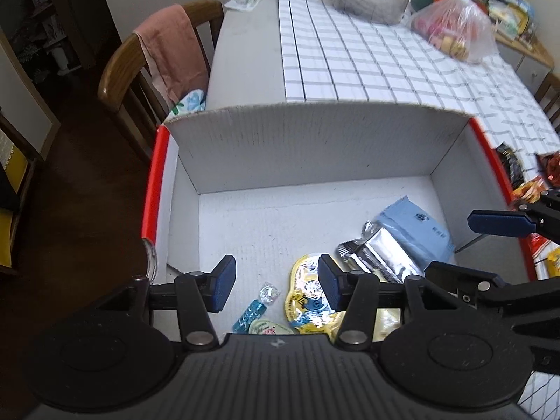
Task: Organize snacks
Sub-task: 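Carry both snacks into the red-edged box and open both tools, then withdraw both tools from the box back over the snack pile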
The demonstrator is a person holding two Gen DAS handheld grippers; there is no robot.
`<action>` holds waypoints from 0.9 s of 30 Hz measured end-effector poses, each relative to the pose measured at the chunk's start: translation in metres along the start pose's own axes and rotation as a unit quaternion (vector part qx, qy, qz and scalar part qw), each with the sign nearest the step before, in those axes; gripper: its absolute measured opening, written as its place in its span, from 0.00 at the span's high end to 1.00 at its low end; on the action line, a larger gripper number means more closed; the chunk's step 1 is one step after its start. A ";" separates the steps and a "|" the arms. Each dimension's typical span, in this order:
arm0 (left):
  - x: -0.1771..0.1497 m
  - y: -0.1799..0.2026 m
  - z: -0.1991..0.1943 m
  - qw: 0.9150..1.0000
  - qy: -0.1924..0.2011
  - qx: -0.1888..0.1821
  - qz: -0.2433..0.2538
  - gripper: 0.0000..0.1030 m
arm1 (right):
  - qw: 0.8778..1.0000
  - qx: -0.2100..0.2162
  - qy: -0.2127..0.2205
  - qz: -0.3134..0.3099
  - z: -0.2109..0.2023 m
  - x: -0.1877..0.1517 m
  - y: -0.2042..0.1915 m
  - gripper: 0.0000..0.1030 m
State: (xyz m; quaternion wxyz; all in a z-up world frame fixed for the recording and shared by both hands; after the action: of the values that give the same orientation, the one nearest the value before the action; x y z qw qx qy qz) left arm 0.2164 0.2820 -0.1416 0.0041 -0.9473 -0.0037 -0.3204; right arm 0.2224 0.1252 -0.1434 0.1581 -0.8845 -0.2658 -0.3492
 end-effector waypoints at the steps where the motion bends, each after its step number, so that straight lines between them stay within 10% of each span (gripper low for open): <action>1: 0.000 0.001 -0.005 1.000 0.006 -0.004 -0.003 0.48 | 1.000 0.000 0.004 0.002 -0.004 0.001 0.001 0.44; 27: 0.010 0.094 -0.115 0.985 0.163 -0.060 0.002 0.30 | 0.990 0.009 0.135 0.050 -0.140 -0.003 0.061 0.16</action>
State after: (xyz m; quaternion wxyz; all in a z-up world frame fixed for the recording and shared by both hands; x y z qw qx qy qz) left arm 0.1555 0.1864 -0.0450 -0.0511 -0.8807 0.0183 -0.4705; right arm 0.1810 0.0094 -0.0526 0.2181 -0.8402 -0.2007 -0.4541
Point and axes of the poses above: each gripper's, at about its wrist camera, not at the fingertips, and z roughly the way its jaws point, y to its right, x to its top, the point moved 7 cm from there along z, roughly the way its jaws point, and after that the axes turned 9 degrees about y, right-handed, at the moved point
